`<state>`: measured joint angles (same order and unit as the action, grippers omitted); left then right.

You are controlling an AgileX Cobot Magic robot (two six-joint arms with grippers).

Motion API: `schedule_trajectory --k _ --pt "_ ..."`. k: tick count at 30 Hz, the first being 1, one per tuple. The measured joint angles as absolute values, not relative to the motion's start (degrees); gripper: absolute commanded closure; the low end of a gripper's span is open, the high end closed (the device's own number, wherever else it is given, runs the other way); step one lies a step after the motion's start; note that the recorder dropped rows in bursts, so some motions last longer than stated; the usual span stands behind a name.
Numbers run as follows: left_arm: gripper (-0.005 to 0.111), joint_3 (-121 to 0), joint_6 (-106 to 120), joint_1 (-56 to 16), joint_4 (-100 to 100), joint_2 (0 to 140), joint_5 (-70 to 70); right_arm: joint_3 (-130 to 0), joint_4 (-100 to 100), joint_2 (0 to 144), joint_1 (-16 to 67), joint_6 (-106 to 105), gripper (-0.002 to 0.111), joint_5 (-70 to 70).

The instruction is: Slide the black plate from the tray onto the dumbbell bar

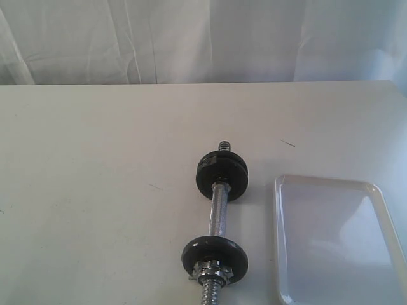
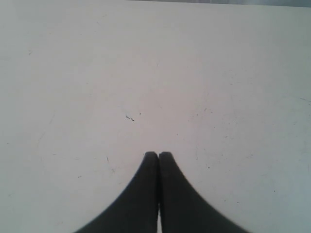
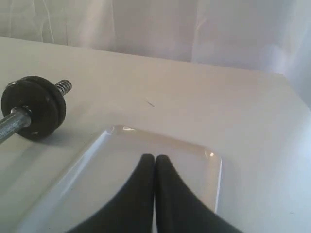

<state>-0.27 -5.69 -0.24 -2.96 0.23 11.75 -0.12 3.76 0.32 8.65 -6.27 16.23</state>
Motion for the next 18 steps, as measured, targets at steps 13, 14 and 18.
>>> schedule_trajectory --k 13,14,18 --pt "0.107 -0.3 -5.7 -0.2 -3.0 0.2 11.7 -0.1 5.0 0.3 6.6 -6.5 0.108 17.5" --pt "0.107 -0.3 -5.7 -0.2 -3.0 0.2 11.7 -0.1 5.0 0.3 6.5 -6.0 0.108 17.7" --pt "0.107 -0.3 -5.7 -0.2 -3.0 0.2 11.7 -0.1 5.0 0.3 6.3 -0.7 0.108 18.0"
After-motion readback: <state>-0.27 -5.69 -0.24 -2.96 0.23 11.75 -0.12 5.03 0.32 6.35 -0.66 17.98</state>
